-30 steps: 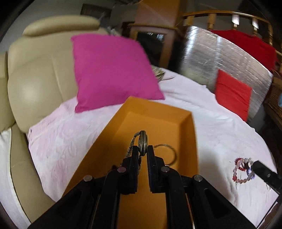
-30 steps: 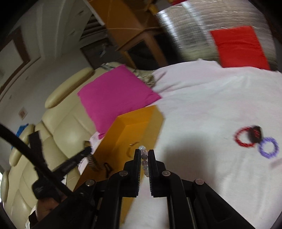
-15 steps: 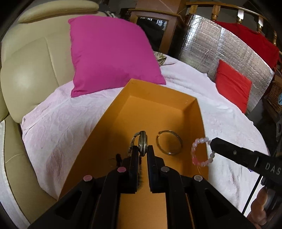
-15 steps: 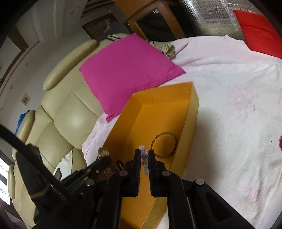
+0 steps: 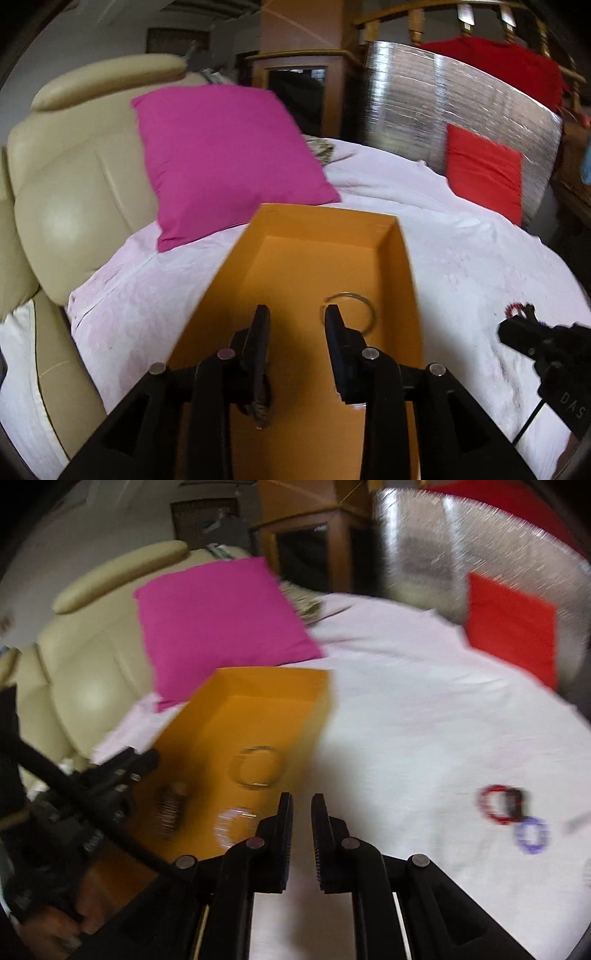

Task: Organize jewelry
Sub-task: 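Carry the watch and pink bracelet into the orange box and release both, then move both open tools back over the remaining bracelets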

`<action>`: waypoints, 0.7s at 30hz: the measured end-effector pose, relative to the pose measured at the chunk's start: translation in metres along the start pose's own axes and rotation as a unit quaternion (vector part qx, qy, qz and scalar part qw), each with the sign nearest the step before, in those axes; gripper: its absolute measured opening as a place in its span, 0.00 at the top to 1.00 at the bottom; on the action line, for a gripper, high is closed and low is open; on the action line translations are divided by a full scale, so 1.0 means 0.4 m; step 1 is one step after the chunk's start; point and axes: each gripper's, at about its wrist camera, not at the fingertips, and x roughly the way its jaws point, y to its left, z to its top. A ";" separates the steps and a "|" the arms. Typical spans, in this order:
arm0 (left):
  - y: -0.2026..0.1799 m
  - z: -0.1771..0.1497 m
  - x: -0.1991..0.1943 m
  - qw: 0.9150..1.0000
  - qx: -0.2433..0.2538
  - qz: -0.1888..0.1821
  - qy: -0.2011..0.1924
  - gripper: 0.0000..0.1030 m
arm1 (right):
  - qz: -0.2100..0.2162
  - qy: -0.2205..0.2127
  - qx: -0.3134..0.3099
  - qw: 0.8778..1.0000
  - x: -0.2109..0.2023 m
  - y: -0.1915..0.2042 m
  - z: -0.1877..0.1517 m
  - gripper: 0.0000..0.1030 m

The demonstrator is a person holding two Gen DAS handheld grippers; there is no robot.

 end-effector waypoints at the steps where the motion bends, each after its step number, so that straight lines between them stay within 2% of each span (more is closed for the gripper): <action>1: -0.018 -0.002 -0.002 1.000 0.010 -0.002 -0.001 0.69 | -0.018 -0.001 -0.001 1.000 -0.012 -0.016 -0.009 0.82; 2: -0.033 -0.004 -0.005 1.000 0.017 -0.004 -0.002 0.68 | -0.034 -0.002 0.001 0.999 -0.024 -0.035 -0.019 0.79; 10: -0.168 -0.022 -0.019 0.997 0.079 -0.020 -0.009 0.66 | -0.117 -0.012 0.033 0.992 -0.103 -0.189 -0.080 0.79; 21: -0.298 -0.046 -0.020 0.992 0.121 -0.032 -0.006 0.66 | -0.148 -0.021 0.062 0.987 -0.168 -0.300 -0.123 0.79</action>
